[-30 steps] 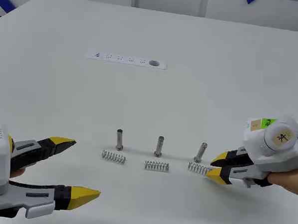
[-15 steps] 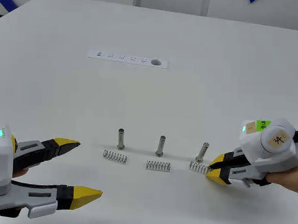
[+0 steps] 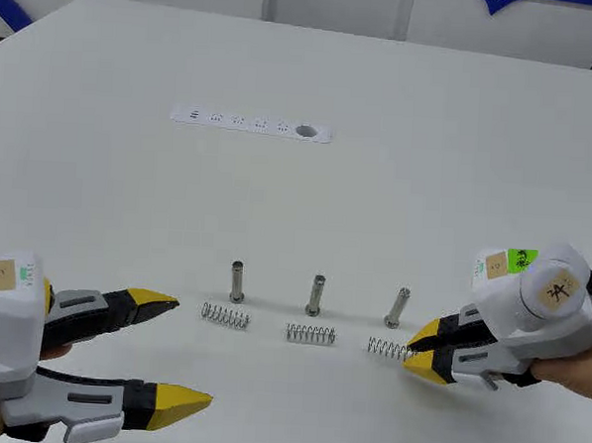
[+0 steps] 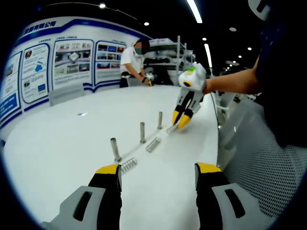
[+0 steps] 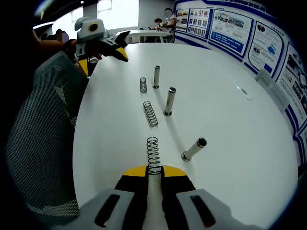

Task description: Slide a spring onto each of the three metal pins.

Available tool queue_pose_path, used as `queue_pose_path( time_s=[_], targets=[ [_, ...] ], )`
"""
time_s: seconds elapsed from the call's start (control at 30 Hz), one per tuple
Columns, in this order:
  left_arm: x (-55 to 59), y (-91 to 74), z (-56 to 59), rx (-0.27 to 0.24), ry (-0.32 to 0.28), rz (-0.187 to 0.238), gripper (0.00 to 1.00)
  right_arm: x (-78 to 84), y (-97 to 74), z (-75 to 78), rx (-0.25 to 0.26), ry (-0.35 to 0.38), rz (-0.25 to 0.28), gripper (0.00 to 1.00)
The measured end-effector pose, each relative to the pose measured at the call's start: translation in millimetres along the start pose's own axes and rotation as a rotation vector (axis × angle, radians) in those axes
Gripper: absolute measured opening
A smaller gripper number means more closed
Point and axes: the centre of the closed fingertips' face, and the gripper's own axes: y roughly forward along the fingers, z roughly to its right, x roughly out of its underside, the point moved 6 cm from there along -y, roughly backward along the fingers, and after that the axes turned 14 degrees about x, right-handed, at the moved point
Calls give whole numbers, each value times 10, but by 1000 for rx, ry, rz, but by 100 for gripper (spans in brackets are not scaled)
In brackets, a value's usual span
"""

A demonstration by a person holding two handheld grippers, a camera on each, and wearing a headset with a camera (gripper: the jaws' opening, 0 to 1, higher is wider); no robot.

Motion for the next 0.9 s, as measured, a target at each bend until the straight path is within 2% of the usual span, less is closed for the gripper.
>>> queue_pose_path(
  time_s=[0.1,0.27,0.53,0.9],
  targets=[
    [-28,97,40,52,26,-28,60,-132,-41,-107,-22,-20,22,11],
    [-91,169,10,88,41,-30,56,-330,-78,-207,-43,-60,52,11],
    [-243,325,-6,149,100,-36,49,-667,-105,-304,-70,-116,102,11],
    [-359,487,25,198,155,-56,35,-906,-116,-438,-101,-165,136,11]
  ],
)
